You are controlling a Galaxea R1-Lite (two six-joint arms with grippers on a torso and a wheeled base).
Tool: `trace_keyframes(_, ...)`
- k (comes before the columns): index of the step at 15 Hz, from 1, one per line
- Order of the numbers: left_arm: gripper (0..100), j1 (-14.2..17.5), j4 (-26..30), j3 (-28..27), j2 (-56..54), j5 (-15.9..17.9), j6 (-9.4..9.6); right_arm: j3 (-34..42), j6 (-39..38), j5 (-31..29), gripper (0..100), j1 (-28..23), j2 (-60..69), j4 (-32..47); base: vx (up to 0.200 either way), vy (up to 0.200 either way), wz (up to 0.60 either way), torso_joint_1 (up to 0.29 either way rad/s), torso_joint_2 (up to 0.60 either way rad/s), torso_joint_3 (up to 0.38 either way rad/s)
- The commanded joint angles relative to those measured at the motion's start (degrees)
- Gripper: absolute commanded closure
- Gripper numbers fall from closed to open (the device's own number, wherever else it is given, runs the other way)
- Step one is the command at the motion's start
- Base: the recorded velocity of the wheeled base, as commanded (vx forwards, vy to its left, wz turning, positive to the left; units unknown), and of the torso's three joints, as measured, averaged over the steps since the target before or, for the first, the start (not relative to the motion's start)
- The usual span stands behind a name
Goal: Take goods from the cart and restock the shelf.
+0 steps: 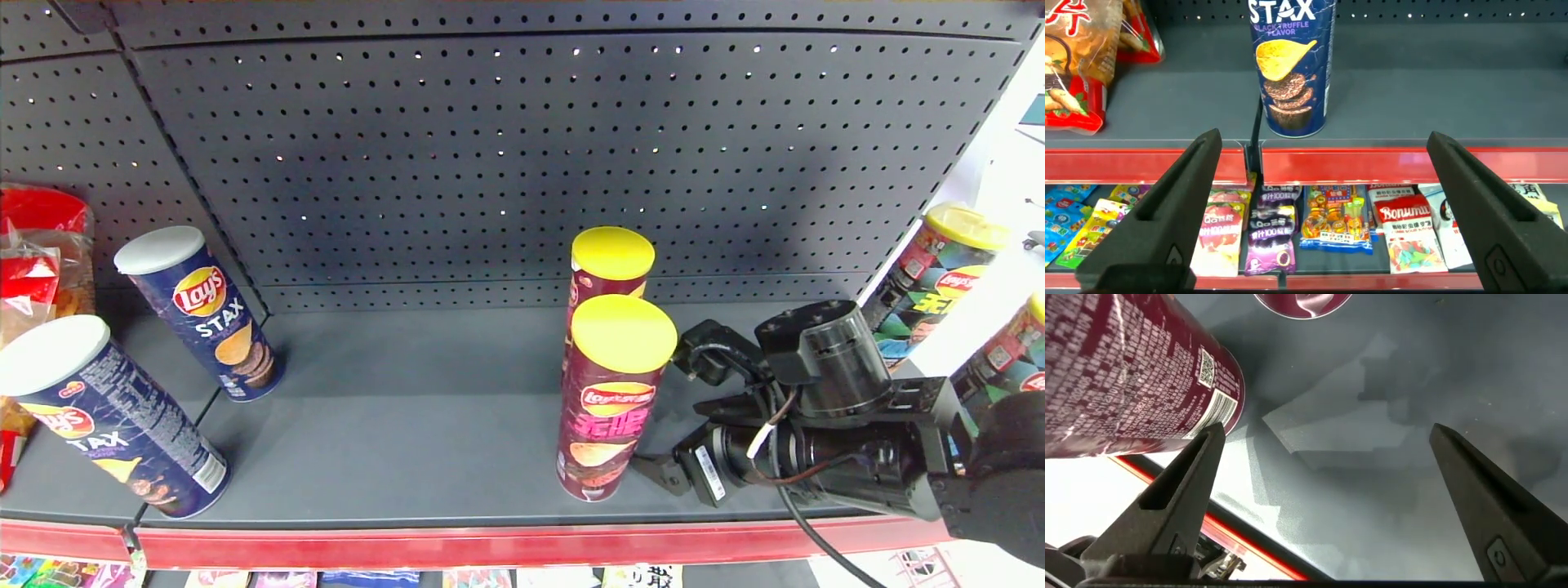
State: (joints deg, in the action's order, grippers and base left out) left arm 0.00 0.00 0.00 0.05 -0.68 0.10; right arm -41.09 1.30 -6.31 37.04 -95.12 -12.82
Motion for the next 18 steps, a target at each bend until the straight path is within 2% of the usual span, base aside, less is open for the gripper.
trace_keyframes(1, 0, 0.0, 0.0, 0.0, 0.04, -0.02, -0.01, 0.05, 0.01, -0.01, 0, -0.03, 0.38, -0.01, 0.0, 0.0, 0.0, 0.0, 0.0, 0.0)
trace_keyframes(8, 0, 0.0, 0.0, 0.0, 0.04, -0.02, -0.01, 6.2, 0.01, -0.01, 0, -0.03, 9.08, 0.08, 0.0, 0.0, 0.0, 0.0, 0.0, 0.0)
trace_keyframes(12, 0, 0.0, -0.09, 0.0, 0.04, -0.02, -0.01, 5.06, -0.34, -0.01, 0, -1.97, 6.62, -1.15, 0.0, 0.0, 0.0, 0.0, 0.0, 0.0)
trace_keyframes(15, 0, 0.0, 0.0, 0.0, 0.04, -0.02, -0.01, 3.74, -0.07, -0.54, 0, -1.97, 3.01, -4.67, 0.0, 0.0, 0.0, 0.0, 0.0, 0.0)
trace_keyframes(18, 0, 0.0, 0.0, 0.0, 0.04, -0.02, -0.01, 2.51, 0.01, -0.54, 0, -1.88, 1.52, -4.67, 0.0, 0.0, 0.0, 0.0, 0.0, 0.0)
